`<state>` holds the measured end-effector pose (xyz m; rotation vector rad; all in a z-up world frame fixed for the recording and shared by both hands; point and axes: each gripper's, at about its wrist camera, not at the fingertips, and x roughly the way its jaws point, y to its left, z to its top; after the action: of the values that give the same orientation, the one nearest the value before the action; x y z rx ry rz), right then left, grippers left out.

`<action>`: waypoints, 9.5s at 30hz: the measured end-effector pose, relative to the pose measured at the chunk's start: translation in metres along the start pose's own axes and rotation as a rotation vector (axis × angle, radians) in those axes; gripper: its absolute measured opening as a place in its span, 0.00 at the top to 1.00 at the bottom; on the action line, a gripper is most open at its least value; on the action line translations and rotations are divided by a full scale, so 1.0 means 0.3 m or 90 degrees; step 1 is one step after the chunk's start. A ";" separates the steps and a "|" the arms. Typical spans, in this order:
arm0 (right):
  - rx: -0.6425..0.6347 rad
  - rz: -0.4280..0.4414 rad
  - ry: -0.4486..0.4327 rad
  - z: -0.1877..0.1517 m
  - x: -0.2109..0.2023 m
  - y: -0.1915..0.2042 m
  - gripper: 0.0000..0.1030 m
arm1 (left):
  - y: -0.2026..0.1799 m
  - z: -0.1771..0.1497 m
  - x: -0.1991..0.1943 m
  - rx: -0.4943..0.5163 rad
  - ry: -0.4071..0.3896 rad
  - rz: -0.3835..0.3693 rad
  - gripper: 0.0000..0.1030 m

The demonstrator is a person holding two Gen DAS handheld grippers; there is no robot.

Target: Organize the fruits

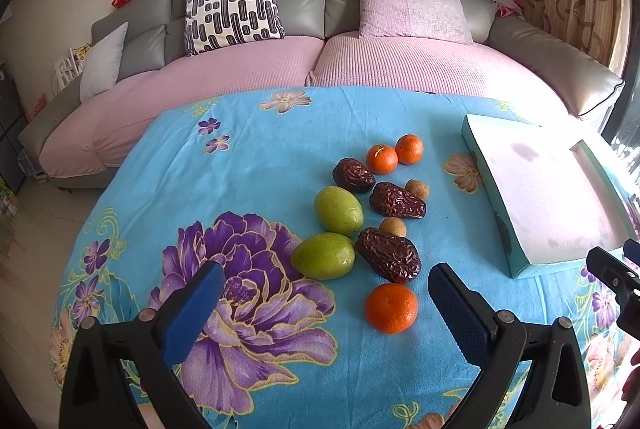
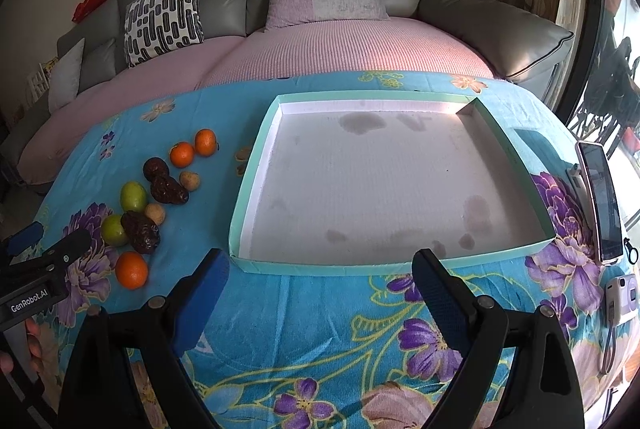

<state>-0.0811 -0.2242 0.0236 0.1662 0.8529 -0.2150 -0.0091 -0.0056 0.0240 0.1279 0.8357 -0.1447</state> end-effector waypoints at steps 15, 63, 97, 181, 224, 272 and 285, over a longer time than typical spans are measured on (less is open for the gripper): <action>-0.002 0.004 0.002 0.000 0.015 -0.001 0.09 | 0.007 -0.004 0.016 -0.005 0.001 0.001 0.00; -0.053 0.140 -0.046 0.036 0.088 0.221 0.10 | 0.223 0.078 0.039 -0.095 -0.065 -0.015 0.00; -0.204 0.190 0.074 -0.083 0.261 0.537 0.27 | 0.357 -0.007 0.273 -0.205 0.087 -0.045 0.11; -0.023 0.091 -0.058 0.105 0.071 0.069 0.61 | 0.052 0.110 0.138 -0.077 0.022 -0.113 0.45; 0.162 -0.121 0.026 0.117 0.274 -0.485 0.61 | -0.735 0.176 0.307 0.200 0.128 -0.255 0.45; 0.101 -0.138 -0.026 0.162 0.158 -0.410 0.55 | -0.493 0.259 0.149 0.129 0.034 -0.217 0.43; 0.068 -0.120 -0.012 0.163 0.185 -0.342 0.55 | -0.408 0.240 0.206 0.091 0.045 -0.190 0.43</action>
<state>-0.0362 -0.3411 0.0070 0.1829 0.8384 -0.4390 0.0625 -0.1430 0.0189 0.1421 0.9124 -0.4830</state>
